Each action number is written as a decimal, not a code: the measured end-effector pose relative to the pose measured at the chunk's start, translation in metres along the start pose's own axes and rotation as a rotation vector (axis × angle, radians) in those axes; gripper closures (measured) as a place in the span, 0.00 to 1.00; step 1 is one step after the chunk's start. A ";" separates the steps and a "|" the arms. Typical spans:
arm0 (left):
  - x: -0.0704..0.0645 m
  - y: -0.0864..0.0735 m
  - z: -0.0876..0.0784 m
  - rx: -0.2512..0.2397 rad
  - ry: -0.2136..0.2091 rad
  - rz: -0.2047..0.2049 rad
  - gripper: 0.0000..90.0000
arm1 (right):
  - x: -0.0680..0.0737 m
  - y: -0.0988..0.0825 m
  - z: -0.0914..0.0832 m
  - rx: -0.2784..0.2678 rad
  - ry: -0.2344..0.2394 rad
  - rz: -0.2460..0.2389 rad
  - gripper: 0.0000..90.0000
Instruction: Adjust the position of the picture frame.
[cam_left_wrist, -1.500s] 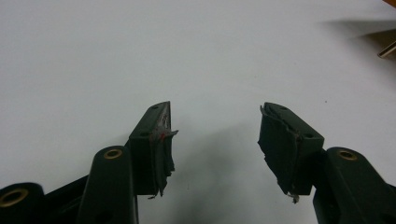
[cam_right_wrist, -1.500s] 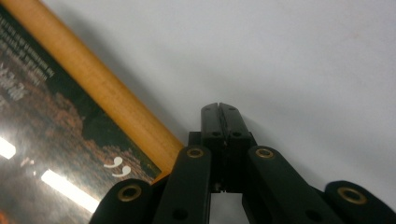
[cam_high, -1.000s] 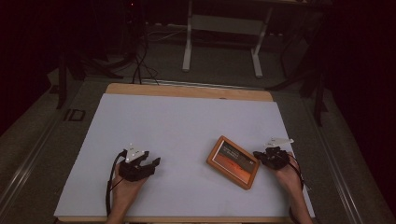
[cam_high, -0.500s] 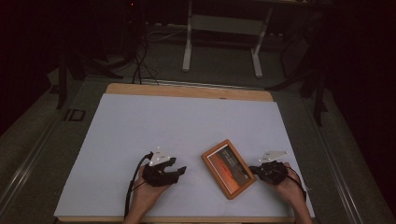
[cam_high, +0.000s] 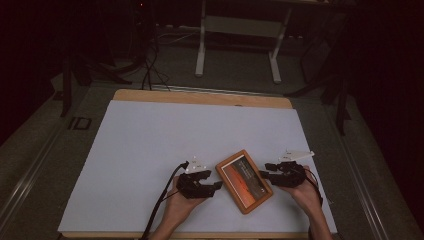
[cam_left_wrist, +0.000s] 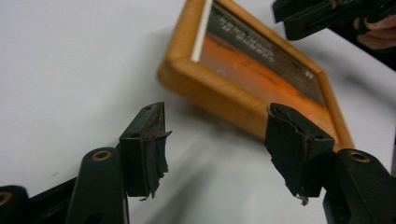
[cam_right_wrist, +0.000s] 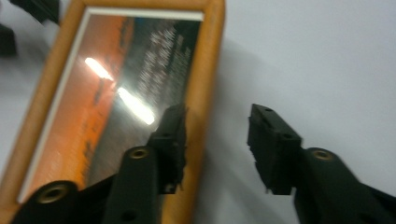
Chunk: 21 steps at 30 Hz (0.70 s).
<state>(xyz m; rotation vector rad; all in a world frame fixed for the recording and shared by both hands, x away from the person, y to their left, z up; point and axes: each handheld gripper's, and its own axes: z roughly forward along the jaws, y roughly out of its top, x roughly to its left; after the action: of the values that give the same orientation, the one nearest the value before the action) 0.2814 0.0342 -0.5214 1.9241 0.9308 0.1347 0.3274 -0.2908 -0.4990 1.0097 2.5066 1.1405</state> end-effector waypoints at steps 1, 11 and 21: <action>-0.001 0.000 0.003 0.004 -0.006 -0.013 0.42 | 0.001 0.001 0.001 0.002 0.009 0.005 0.56; -0.006 0.001 0.021 0.037 -0.026 -0.064 0.36 | -0.001 0.011 0.019 0.027 0.137 0.097 0.36; -0.010 0.003 0.033 0.057 -0.066 -0.128 0.31 | -0.004 0.014 0.032 0.074 0.207 0.142 0.32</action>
<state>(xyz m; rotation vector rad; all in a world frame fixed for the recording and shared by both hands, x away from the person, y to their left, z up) 0.2906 0.0034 -0.5339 1.9037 1.0199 -0.0301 0.3510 -0.2683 -0.5110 1.1599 2.6922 1.2593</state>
